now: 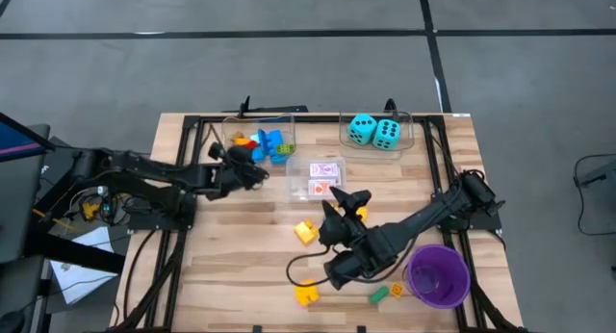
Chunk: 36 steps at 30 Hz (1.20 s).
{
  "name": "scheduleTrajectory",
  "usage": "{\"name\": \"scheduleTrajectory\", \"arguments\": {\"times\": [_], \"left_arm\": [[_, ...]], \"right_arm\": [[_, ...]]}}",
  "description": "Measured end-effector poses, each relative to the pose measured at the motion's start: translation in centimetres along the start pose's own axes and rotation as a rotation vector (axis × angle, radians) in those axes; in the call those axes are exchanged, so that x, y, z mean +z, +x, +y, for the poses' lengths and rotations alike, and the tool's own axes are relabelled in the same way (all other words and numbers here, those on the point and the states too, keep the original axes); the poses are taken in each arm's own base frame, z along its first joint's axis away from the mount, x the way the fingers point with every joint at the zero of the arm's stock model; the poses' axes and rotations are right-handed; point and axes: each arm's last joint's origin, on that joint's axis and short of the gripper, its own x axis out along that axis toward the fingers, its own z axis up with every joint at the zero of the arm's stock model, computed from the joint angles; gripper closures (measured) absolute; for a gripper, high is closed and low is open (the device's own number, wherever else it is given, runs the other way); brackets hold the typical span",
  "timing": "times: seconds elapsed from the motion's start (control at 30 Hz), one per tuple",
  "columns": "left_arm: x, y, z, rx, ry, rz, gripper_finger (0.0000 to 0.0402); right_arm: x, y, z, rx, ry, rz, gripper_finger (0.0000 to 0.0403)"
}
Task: Pick & Place Toys
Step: Put the red game piece into the top left transparent bin, then put the yellow game piece into the top left transparent bin
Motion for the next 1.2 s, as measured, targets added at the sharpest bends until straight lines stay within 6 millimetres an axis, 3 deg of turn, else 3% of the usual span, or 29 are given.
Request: {"name": "scheduleTrajectory", "arguments": {"times": [0.3,0.87,1.2], "left_arm": [[-3.3,2.4,2.3,-0.073,-0.319,-0.056,0.0313],[-3.8,2.9,2.8,-0.061,-0.316,-0.053,0.0307],[-3.8,2.9,2.8,-0.043,-0.322,-0.06,0.0226]], "right_arm": [[-0.1,0.8,-0.3,-0.012,0.013,0.023,0.017],[-0.1,0.8,-0.2,-0.01,0.016,0.023,0.017],[-0.1,0.8,-0.2,-0.006,0.024,0.023,0.017]]}}
